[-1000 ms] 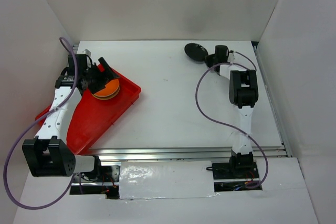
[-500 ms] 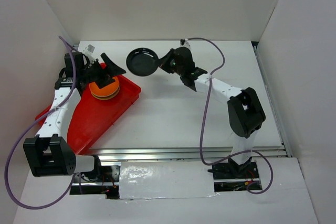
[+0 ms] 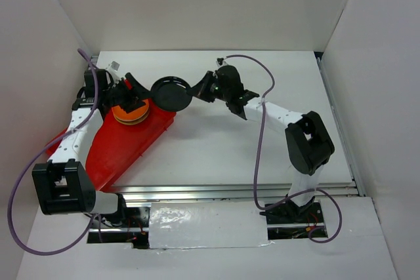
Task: Place the plates into the plastic bin on the countertop
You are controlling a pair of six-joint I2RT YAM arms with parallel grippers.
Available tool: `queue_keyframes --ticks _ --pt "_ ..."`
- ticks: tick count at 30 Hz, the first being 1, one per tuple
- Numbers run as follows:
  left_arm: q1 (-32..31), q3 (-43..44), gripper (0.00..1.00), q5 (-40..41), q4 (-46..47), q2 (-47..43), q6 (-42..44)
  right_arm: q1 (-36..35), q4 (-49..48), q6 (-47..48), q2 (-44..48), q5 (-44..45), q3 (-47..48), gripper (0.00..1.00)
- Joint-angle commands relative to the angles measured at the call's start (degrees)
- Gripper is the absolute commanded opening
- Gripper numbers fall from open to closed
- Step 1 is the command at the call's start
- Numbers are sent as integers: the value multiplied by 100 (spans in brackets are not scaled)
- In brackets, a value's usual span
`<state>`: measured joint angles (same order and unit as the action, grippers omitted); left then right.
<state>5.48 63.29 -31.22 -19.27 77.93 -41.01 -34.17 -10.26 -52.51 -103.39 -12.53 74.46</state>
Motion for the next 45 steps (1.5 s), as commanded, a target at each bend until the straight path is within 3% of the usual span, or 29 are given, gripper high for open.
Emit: queue_keyframes --ticks 1,5,8,9,11,12,13,14,15,16,19,22,34,35,38,39,40,41,45 --pt "59 0 72 2 257 29 -47 -116 -538 -180 373 -600 -28 0" --pt "85 -18 60 -121 450 20 -143 -186 -722 -330 189 -1066 148 0" --pt "112 -44 44 -244 652 -6 -266 -213 -846 -470 4 -1400 271 0" --pt "120 -36 22 -218 678 -15 -319 -221 -924 -531 -84 -1462 280 0" --pt "164 34 0 -104 617 -6 -346 -213 -1205 -681 -154 -1673 298 0" --pt "182 61 0 -60 574 3 -424 -221 -1285 -699 -190 -1725 306 9" --pt "225 78 0 176 477 3 -486 -195 -1285 -664 -242 -1787 376 65" --pt "261 87 0 369 407 3 -565 -169 -1146 -586 -260 -1770 438 86" --pt "287 113 0 632 293 -32 -748 -47 -962 -437 -234 -1683 473 100" --pt "366 105 0 1401 -4 -67 -855 41 -586 -366 -182 -1378 386 100" --pt "498 78 0 2965 -261 -208 -1233 296 -643 -286 213 -893 -358 100" --pt "595 210 0 3831 -314 -86 -1392 437 -434 -120 495 -777 -694 100" --pt "674 1800 0 4388 -1360 1847 -1524 666 -37 452 1383 -741 -1275 100" --pt "674 1827 6 4397 -1508 1918 -1541 666 -37 470 1427 -742 -1328 100" --pt "665 1714 43 4292 -1528 1884 -1594 684 -29 505 1629 -663 -1442 100" --pt "657 1618 67 4248 -1501 1814 -1620 693 -20 522 1690 -645 -1451 100" --pt "648 1434 77 4239 -1492 1622 -1655 684 -20 531 1708 -645 -1460 100" --pt "596 1362 96 4247 -1492 1507 -1664 693 -20 531 1726 -645 -1460 100" --pt "437 1133 99 4326 -1702 1049 -1472 658 50 549 1814 -628 -1399 100"
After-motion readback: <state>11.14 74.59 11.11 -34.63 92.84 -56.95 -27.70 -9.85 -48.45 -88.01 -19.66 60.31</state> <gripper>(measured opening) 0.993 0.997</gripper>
